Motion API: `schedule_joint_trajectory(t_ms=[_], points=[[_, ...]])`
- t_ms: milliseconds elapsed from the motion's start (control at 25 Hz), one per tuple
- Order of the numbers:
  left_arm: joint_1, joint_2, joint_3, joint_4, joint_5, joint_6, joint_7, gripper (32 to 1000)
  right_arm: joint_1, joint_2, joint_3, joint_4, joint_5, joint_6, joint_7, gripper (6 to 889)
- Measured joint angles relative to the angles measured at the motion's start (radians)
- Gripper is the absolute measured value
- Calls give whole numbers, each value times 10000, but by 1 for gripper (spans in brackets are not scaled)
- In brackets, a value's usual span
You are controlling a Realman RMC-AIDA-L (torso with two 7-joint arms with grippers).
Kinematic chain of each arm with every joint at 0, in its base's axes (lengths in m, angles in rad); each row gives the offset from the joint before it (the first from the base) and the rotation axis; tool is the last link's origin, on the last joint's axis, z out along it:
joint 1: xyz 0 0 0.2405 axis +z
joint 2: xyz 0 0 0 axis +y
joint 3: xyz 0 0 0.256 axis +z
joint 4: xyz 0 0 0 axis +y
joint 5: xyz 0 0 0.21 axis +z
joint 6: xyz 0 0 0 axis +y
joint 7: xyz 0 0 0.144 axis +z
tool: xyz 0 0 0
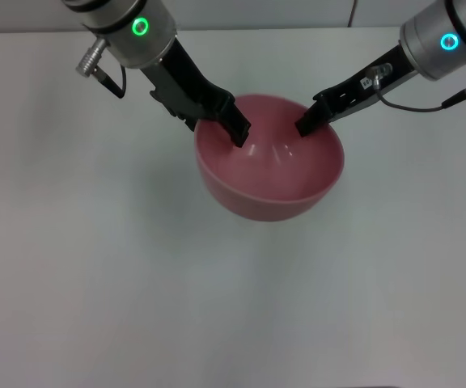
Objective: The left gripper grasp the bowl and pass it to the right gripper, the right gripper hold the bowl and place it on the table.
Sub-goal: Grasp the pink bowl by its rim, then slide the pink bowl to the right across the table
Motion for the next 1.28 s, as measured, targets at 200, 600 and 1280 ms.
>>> schedule_joint_trajectory(t_ms=[200, 600, 1280], points=[[65, 4, 1, 397, -93, -247, -26, 732, 0, 0, -10, 0, 2, 0, 1, 40], [75, 4, 3, 933, -85, -596, -138, 861, -53, -7, -26, 0, 2, 1, 0, 39], [440, 9, 78, 3000, 22, -1682, -710, 863, -95, -34, -138, 0, 2, 0, 1, 37]])
